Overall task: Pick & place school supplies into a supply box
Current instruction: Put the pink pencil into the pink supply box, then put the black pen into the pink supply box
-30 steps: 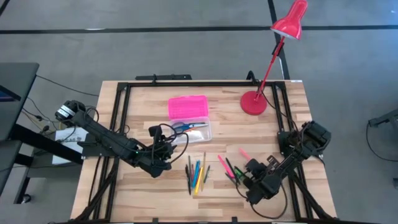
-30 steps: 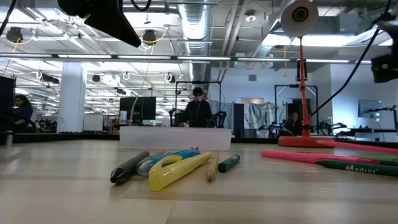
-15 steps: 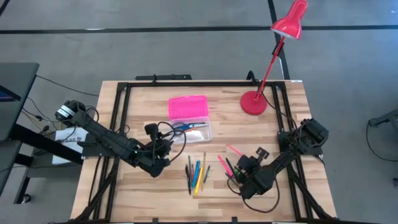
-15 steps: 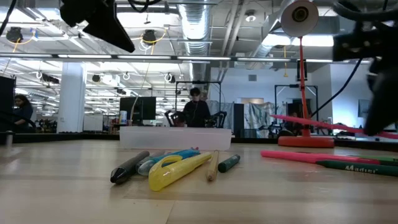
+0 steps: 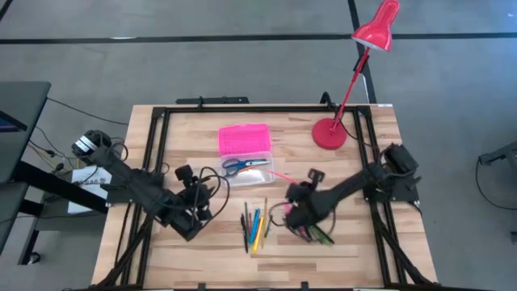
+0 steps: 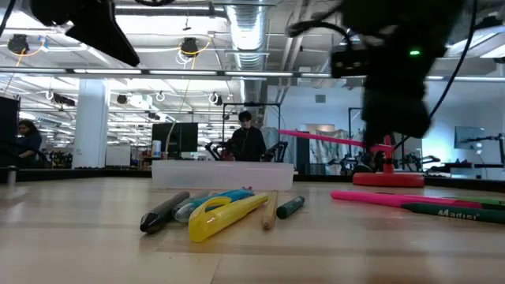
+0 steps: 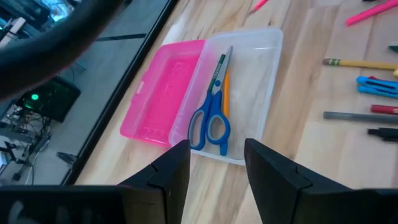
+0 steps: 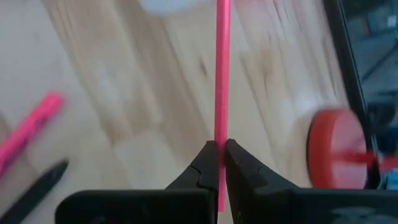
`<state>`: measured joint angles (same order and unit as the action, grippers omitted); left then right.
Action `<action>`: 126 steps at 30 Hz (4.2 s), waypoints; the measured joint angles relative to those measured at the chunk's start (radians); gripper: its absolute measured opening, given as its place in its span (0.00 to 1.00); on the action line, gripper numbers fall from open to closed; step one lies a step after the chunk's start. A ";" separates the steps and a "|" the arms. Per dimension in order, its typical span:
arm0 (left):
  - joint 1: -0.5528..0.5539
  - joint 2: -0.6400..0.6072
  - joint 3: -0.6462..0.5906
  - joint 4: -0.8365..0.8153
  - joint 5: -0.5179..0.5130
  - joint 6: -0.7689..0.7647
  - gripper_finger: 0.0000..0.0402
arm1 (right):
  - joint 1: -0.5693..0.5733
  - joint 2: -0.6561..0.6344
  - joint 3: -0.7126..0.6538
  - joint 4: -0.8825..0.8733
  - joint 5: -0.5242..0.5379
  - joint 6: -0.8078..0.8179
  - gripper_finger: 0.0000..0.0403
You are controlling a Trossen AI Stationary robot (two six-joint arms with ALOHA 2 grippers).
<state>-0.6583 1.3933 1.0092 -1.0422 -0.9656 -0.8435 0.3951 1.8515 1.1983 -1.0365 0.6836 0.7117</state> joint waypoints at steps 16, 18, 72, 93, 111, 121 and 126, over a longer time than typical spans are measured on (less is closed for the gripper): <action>-0.160 0.000 0.000 -0.055 -0.054 -0.166 0.37 | -0.273 0.000 0.055 0.513 -0.195 -0.827 0.00; -0.168 0.000 0.000 -0.063 -0.063 -0.179 0.37 | -0.298 0.000 0.055 0.565 -0.239 -0.857 0.00; -0.043 0.000 -0.261 0.876 0.266 0.622 0.37 | -0.273 -0.024 0.055 0.506 -0.343 -0.821 0.29; 0.201 0.288 -0.261 1.235 0.734 1.053 0.37 | 0.188 -0.605 -0.349 0.470 0.131 -0.355 0.29; 0.290 0.360 -0.193 1.157 0.979 1.065 0.37 | 0.354 -0.658 -0.519 0.467 0.244 -0.070 0.29; 0.312 0.366 -0.193 1.162 1.014 1.084 0.37 | 0.356 -0.653 -0.519 0.476 0.263 -0.064 0.29; 0.313 0.415 -0.193 1.181 1.021 1.094 0.37 | 0.356 -0.653 -0.519 0.484 0.263 -0.064 0.29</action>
<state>-0.3450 1.8084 0.8166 0.1383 0.0550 0.2506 0.7513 1.1984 0.6792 -0.5529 0.9464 0.6479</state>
